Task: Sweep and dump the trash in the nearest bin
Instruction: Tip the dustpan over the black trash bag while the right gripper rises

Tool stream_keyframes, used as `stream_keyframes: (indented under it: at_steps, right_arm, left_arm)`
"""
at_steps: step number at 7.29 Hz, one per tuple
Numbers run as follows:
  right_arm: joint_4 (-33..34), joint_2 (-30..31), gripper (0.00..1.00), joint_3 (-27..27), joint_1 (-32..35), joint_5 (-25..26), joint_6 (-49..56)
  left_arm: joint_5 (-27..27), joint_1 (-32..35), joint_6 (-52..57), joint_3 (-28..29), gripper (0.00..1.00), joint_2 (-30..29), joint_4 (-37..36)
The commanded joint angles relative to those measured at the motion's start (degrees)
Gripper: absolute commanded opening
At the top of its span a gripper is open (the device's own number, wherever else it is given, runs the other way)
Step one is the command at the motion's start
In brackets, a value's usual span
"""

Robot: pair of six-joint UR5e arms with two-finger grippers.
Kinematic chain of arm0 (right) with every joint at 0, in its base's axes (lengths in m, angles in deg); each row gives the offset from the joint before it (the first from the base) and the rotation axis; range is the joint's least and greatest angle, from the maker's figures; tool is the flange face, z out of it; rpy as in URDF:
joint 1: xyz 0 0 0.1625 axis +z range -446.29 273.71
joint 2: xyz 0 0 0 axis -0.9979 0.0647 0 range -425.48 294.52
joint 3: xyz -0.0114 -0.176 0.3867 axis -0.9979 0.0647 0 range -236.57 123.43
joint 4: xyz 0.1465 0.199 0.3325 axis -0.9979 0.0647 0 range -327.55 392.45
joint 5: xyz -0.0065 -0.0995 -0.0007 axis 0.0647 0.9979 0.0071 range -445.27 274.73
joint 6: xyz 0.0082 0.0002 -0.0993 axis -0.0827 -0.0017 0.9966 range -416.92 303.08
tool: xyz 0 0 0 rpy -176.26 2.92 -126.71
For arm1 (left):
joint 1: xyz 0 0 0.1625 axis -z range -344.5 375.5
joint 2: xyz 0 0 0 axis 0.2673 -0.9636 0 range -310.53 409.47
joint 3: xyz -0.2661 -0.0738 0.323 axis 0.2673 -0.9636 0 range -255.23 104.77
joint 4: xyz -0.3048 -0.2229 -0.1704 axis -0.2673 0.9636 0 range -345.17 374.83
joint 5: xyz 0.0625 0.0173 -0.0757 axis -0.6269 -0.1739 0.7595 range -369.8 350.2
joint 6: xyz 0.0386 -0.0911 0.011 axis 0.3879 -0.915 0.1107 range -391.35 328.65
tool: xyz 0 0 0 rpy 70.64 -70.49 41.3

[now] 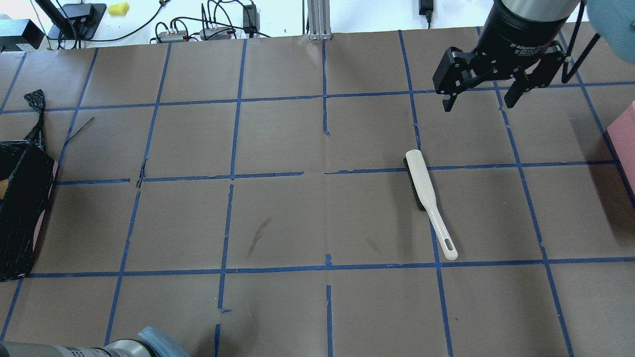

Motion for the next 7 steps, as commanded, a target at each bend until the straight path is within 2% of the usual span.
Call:
stream_keyframes:
  at_steps: [1,3,5,7]
  right_arm:
    - [0.0,0.0,1.00,-0.1,0.0,0.0,-0.1]
    - [0.0,0.0,1.00,-0.1,0.0,0.0,-0.1]
    - [-0.3,0.1,1.00,-0.1,0.0,0.0,0.0]
    - [-0.4,0.3,1.00,-0.2,0.0,0.0,-0.1]
  left_arm:
    - [8.4,2.0,-5.8,0.2,0.05,1.6,5.1]
    - [12.8,6.6,-13.8,0.1,0.05,1.7,7.5]
    - [22.4,12.3,-22.4,-1.7,0.05,1.9,9.5]
    - [27.1,19.1,-28.8,-2.1,0.05,0.2,12.2]
